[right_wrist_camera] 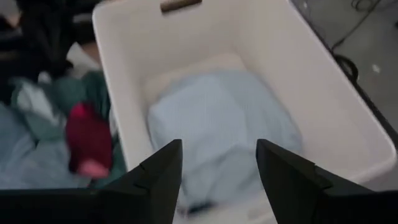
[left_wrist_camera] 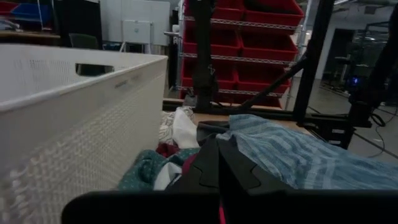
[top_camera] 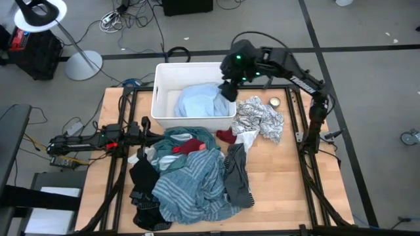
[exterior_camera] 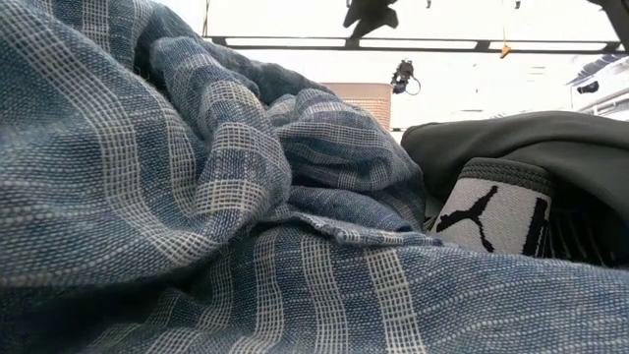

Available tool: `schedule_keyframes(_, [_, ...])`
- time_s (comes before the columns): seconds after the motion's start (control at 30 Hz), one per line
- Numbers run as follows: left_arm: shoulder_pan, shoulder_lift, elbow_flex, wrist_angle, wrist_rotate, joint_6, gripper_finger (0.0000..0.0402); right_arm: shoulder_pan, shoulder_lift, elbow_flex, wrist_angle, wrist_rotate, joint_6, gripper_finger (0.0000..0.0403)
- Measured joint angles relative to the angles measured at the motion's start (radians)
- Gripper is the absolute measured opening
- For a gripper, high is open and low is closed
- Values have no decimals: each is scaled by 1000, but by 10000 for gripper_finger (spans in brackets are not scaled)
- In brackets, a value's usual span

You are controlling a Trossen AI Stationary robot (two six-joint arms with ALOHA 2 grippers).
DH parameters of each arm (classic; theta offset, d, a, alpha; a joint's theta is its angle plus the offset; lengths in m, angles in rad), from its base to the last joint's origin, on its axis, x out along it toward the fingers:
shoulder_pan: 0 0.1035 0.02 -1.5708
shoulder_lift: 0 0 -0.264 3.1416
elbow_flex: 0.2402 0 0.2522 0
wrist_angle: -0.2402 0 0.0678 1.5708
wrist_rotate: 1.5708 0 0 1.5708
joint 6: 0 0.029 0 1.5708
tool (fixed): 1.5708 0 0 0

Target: Sort clothes

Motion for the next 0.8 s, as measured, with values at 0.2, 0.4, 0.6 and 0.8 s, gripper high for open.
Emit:
schedule_keyframes(0.2, [0, 39, 118, -220, -22, -87, 0, 50, -55, -1, -143, 64, 28, 203])
schedule_keyframes(0.4, [-32, 136, 227, -243, -18, -115, 0, 141, -133, -54, -211, 197, 76, 203])
schedule_keyframes(0.6, [-118, 279, 321, -267, -21, -150, 0, 243, -351, -370, -127, 334, 193, 203])
schedule_keyframes(0.8, [-237, 461, 449, -399, -130, -190, 0, 342, -632, -841, 143, 352, 341, 203])
